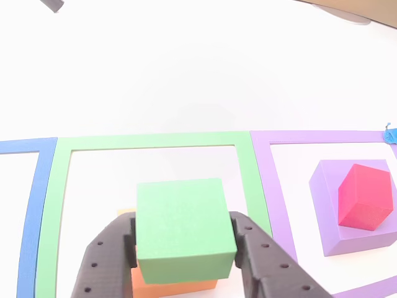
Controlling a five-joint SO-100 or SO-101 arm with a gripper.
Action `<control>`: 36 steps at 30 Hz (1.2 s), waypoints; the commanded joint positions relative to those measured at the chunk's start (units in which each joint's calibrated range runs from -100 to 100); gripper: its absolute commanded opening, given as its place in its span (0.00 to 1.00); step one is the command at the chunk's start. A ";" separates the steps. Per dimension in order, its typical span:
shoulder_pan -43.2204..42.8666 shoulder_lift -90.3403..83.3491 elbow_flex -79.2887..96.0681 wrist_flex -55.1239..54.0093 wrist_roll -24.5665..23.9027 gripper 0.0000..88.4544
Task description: Tower of hanoi
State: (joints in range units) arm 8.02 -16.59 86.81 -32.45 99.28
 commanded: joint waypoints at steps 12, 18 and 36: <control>-1.59 7.42 -4.44 -7.07 0.72 0.08; -1.69 10.33 -5.44 -8.93 0.72 0.10; 0.52 10.65 -4.17 -10.31 0.72 0.27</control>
State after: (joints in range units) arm 8.02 -4.94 83.18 -41.07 99.28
